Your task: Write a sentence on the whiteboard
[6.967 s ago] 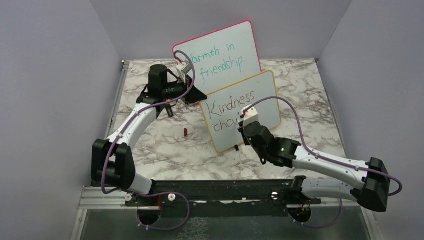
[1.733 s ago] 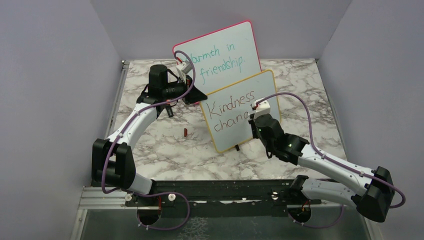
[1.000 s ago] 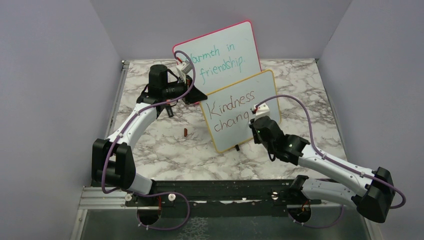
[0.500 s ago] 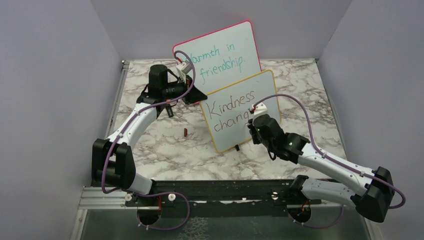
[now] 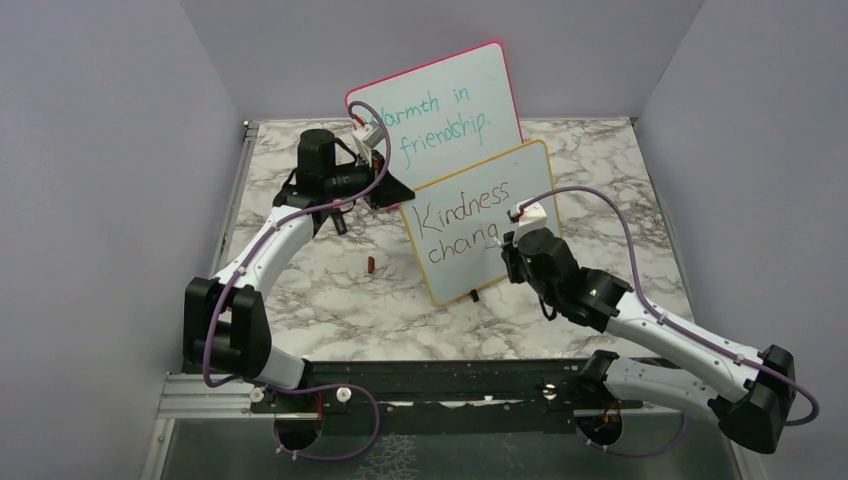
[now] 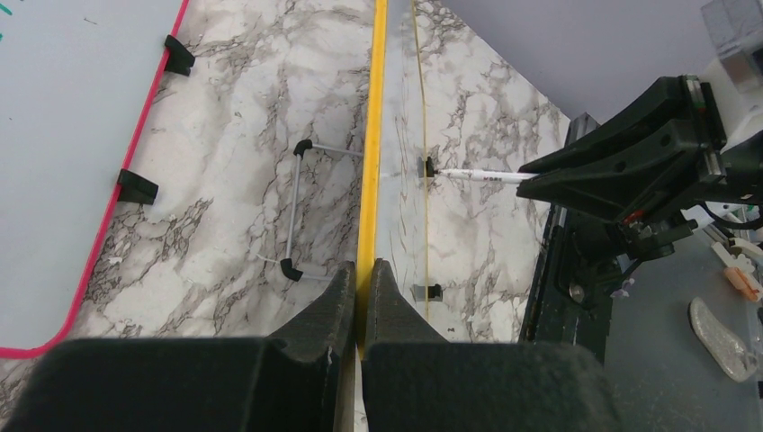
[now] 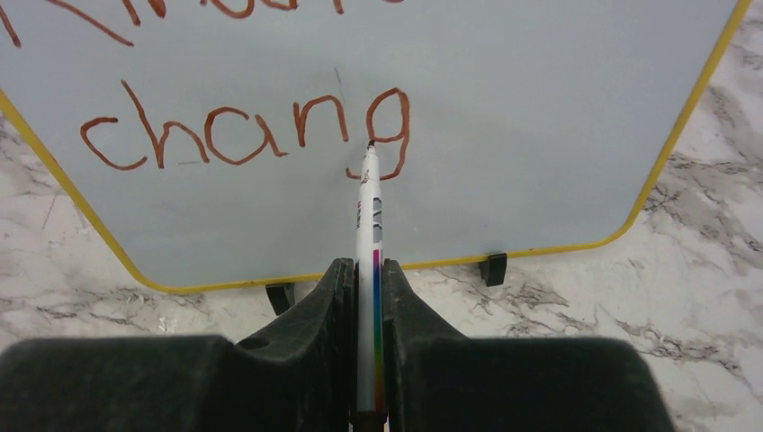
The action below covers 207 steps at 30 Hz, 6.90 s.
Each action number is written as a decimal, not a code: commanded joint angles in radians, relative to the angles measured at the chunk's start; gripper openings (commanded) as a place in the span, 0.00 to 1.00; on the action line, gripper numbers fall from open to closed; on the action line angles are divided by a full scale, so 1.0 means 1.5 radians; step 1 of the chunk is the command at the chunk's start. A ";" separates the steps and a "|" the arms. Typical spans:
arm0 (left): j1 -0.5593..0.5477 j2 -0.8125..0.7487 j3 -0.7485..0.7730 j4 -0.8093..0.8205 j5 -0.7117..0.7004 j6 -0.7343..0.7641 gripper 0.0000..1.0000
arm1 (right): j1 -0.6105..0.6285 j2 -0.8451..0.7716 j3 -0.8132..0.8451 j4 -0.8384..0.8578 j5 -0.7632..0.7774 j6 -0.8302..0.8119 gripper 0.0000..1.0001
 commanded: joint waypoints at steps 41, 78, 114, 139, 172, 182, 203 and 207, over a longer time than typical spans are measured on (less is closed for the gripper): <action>-0.018 0.024 -0.008 -0.059 -0.018 0.028 0.00 | -0.081 0.001 -0.037 0.092 0.031 -0.011 0.01; -0.018 0.026 -0.006 -0.061 -0.019 0.029 0.00 | -0.084 0.006 -0.012 0.104 -0.052 -0.045 0.01; -0.018 0.027 -0.006 -0.061 -0.018 0.029 0.00 | -0.084 0.010 -0.019 0.017 -0.017 -0.012 0.01; -0.018 0.027 -0.005 -0.061 -0.018 0.029 0.00 | -0.089 -0.042 -0.040 0.071 0.054 -0.007 0.01; -0.018 0.028 -0.003 -0.061 -0.014 0.028 0.00 | -0.119 0.000 -0.034 0.141 -0.014 -0.027 0.01; -0.018 0.028 -0.003 -0.061 -0.015 0.027 0.00 | -0.119 -0.009 -0.029 0.117 -0.047 -0.033 0.01; -0.018 0.029 -0.003 -0.060 -0.016 0.027 0.00 | -0.119 -0.014 -0.042 0.047 0.017 0.007 0.01; -0.018 0.028 -0.003 -0.061 -0.016 0.027 0.00 | -0.118 -0.012 -0.041 0.042 0.037 0.014 0.01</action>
